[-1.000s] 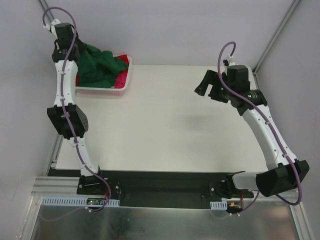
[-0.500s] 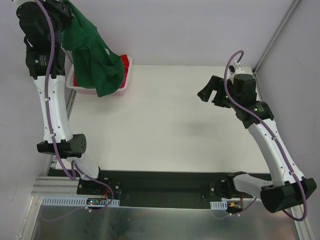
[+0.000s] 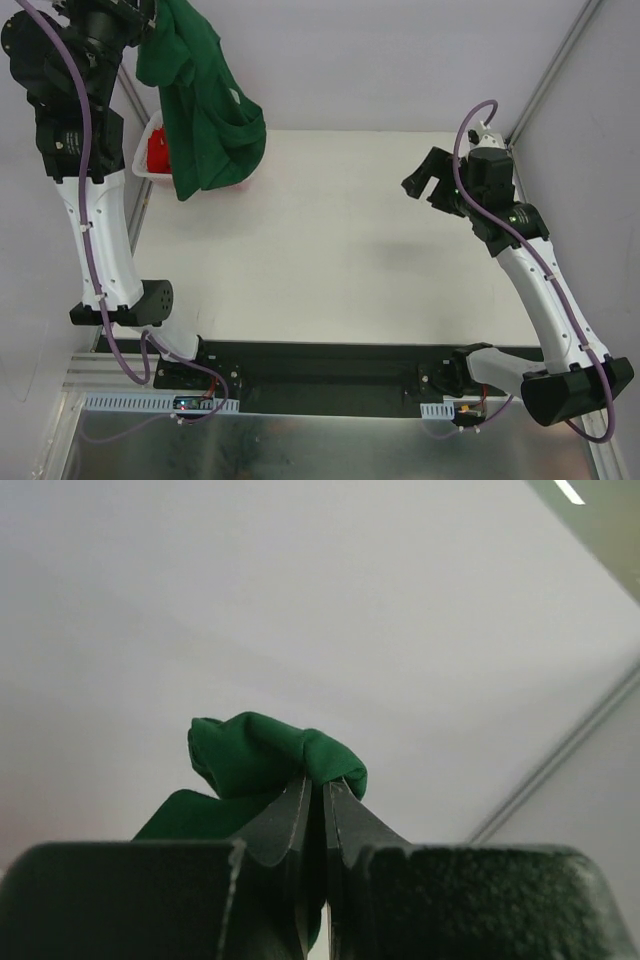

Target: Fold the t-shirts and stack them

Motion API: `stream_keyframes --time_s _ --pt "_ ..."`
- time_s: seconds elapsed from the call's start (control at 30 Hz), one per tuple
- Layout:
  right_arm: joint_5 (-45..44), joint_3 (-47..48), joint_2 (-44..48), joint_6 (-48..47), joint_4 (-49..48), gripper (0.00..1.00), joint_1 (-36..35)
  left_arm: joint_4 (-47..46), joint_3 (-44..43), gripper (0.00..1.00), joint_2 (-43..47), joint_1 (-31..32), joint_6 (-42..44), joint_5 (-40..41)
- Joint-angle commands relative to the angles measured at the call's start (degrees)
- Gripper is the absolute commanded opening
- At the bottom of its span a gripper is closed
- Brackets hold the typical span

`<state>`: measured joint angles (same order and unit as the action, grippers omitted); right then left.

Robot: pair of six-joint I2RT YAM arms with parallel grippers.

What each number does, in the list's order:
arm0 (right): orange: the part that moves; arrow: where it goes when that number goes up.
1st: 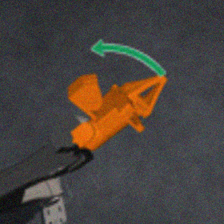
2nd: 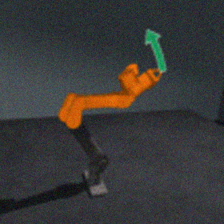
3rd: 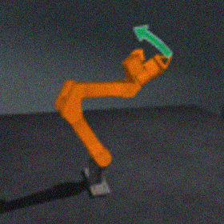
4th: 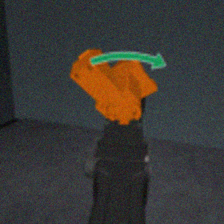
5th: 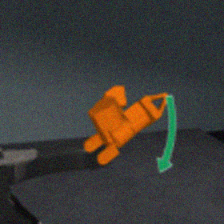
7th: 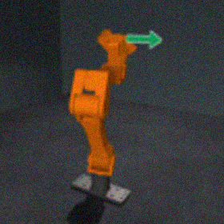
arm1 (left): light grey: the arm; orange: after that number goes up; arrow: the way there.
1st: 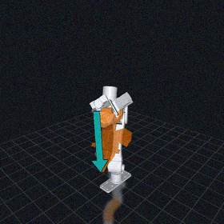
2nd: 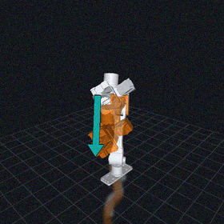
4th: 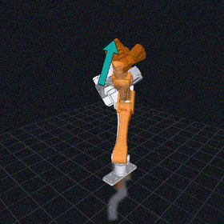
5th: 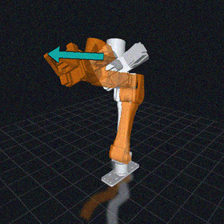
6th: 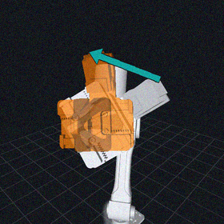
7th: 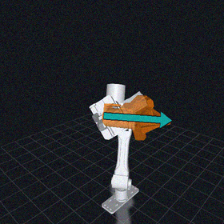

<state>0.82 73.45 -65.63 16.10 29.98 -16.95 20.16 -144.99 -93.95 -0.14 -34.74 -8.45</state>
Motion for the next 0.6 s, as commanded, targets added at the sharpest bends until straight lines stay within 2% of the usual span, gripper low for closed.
stream_keyframes --time_s 0.0,0.17,0.23,0.27,0.37,0.4,0.47,0.53,0.57 --pt "-3.62 3.54 -0.47 1.74 1.13 0.96 0.08 -8.03 -2.93 0.00 3.25 4.26 -3.31 -7.45" --pt "-8.19 3.28 0.67 2.36 3.59 0.96 0.16 -8.30 2.85 0.00 2.55 10.32 -4.81 -11.50" --pt "-10.13 2.58 2.08 2.45 4.39 0.96 0.16 -8.21 3.48 0.00 1.76 17.08 -2.62 -11.33" --pt "-11.35 1.88 3.12 2.53 5.00 0.96 0.25 -7.95 4.53 0.00 1.06 21.72 0.17 -10.11" --pt "-14.08 1.70 4.89 2.45 7.90 0.96 0.69 -7.33 11.37 0.00 1.58 28.50 3.36 -6.24" --pt "-14.79 1.70 5.42 2.27 8.60 0.96 0.78 -7.42 16.35 0.00 2.36 30.62 5.37 -2.40" --pt "-16.64 1.52 7.08 1.92 10.45 0.96 1.04 -7.33 20.69 0.00 2.63 34.14 7.84 2.18" --pt "-17.86 0.73 8.23 1.22 11.85 0.96 1.13 -7.51 27.63 0.00 2.55 37.31 7.77 7.01" --pt "-17.96 0.29 9.36 1.04 12.21 0.96 1.22 -7.68 33.22 0.00 2.37 37.41 4.37 7.91"
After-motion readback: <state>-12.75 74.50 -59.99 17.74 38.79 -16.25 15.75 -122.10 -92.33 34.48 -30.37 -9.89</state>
